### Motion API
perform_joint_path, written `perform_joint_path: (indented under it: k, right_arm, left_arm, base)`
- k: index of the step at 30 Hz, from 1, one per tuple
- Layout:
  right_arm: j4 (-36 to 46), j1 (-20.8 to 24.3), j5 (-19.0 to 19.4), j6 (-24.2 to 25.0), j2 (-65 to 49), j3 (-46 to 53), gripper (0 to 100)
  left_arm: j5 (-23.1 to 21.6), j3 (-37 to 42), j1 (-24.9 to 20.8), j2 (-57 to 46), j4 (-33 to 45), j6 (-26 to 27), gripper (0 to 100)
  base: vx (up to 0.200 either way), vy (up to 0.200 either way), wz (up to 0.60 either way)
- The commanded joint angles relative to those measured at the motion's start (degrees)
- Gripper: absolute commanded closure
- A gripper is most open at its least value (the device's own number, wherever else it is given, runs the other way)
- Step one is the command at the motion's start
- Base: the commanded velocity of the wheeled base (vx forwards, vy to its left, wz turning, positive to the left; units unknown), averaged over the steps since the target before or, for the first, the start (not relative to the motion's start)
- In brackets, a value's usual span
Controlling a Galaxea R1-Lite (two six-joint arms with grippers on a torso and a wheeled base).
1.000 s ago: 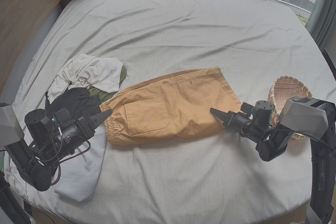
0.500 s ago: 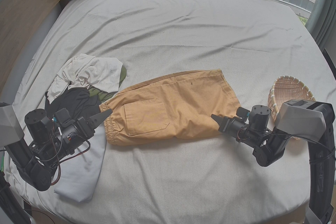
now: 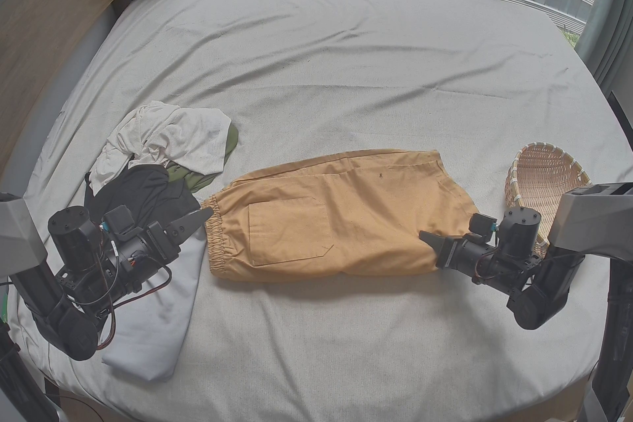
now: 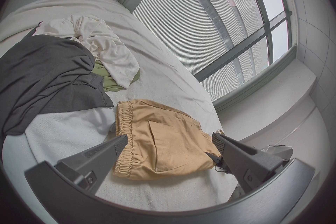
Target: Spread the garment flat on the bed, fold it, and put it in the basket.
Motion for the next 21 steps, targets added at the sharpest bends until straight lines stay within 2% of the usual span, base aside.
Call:
perform_joint_path:
  k: [1,8,19,20,21]
  right_arm:
    - [-3.09,-1.64,-0.04,-1.17,-3.51,8.52,100]
    - [-3.09,-3.57,0.23,-4.34,-4.39,14.94,100]
    - [-3.09,-4.72,0.23,-7.33,-3.78,15.55,100]
    - [-3.09,-4.72,0.23,-7.33,-3.78,15.55,0]
    - [-3.09,-4.63,0.14,-7.24,-3.78,15.55,0]
  left_arm:
    - [-0.01,0.24,-0.20,1.36,0.03,-0.05,0]
    - [-0.01,0.24,-0.20,3.64,-0.06,0.04,0]
    - [0.34,-0.02,-1.78,7.69,-0.15,0.22,0]
    - [0.34,-0.02,-1.78,7.69,-0.15,0.22,0]
    - [0.25,0.07,-1.78,7.86,-0.15,0.22,0]
  base:
    - [0.000,0.000,0.00]
    - [0.000,0.000,0.00]
    - [0.000,0.000,0.00]
    - [0.000,0.000,0.00]
    - [0.000,0.000,0.00]
